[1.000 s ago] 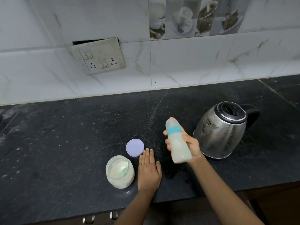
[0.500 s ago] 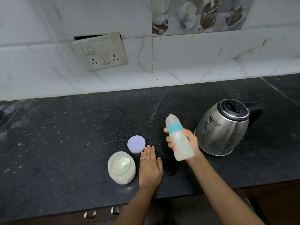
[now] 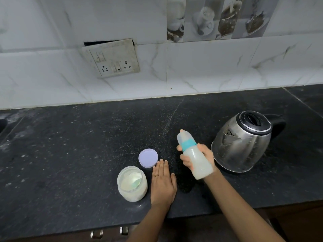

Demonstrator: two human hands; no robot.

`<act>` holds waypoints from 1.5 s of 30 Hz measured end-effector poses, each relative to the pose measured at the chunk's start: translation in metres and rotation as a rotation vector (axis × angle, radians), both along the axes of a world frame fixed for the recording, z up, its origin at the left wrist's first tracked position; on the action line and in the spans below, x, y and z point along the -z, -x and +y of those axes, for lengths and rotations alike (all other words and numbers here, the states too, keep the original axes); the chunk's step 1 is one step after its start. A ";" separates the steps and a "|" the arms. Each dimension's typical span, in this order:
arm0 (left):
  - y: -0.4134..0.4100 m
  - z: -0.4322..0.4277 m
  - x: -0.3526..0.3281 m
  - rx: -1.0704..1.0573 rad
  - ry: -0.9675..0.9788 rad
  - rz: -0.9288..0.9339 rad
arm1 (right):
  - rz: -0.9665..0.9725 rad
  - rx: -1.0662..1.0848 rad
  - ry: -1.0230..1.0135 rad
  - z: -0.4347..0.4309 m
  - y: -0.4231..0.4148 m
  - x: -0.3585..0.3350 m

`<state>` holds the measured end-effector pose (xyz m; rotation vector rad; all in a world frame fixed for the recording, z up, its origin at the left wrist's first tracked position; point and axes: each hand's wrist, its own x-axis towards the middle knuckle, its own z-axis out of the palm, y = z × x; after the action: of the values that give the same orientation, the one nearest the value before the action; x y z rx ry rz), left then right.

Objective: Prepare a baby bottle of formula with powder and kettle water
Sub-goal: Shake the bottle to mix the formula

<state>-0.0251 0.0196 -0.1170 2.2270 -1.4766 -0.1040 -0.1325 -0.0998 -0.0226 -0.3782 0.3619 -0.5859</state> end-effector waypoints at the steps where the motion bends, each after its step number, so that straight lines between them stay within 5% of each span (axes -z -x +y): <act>1: 0.000 0.000 0.001 0.000 -0.001 0.002 | 0.028 0.021 0.039 0.000 -0.002 -0.002; 5: 0.000 -0.001 0.000 -0.003 -0.001 0.002 | -0.025 0.097 -0.099 -0.006 -0.009 -0.004; 10: 0.000 0.000 0.000 -0.002 -0.014 0.002 | 0.005 0.027 0.030 -0.004 -0.008 -0.008; 13: 0.000 -0.001 -0.001 0.000 -0.015 0.001 | -0.002 0.159 -0.185 -0.008 -0.006 0.001; 17: 0.000 -0.001 -0.001 0.000 -0.009 0.018 | 0.045 0.053 -0.080 -0.003 -0.009 0.001; 22: 0.000 -0.001 -0.002 -0.003 -0.003 0.015 | -0.150 0.123 -0.325 -0.005 -0.012 -0.004; 26: 0.000 -0.001 -0.001 -0.004 -0.015 0.003 | -0.049 0.064 -0.128 -0.005 -0.015 -0.016; 30: 0.000 -0.001 -0.001 0.001 -0.008 -0.007 | -0.055 0.053 -0.255 -0.008 -0.012 -0.001; 33: 0.000 -0.001 0.000 0.000 -0.002 0.002 | 0.030 -0.075 -0.046 0.002 -0.012 0.005; 36: -0.001 -0.002 -0.001 0.002 -0.007 -0.005 | 0.090 0.095 -0.134 0.004 -0.016 0.012; 41: -0.001 -0.001 0.000 0.004 -0.017 -0.008 | 0.032 -0.031 -0.101 0.005 -0.017 0.005; 45: 0.000 -0.001 -0.001 -0.004 -0.011 0.000 | -0.039 0.150 -0.246 -0.006 -0.016 0.002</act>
<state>-0.0248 0.0182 -0.1160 2.2381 -1.4752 -0.1107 -0.1165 -0.1060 -0.0249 -0.1038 0.4220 -0.6854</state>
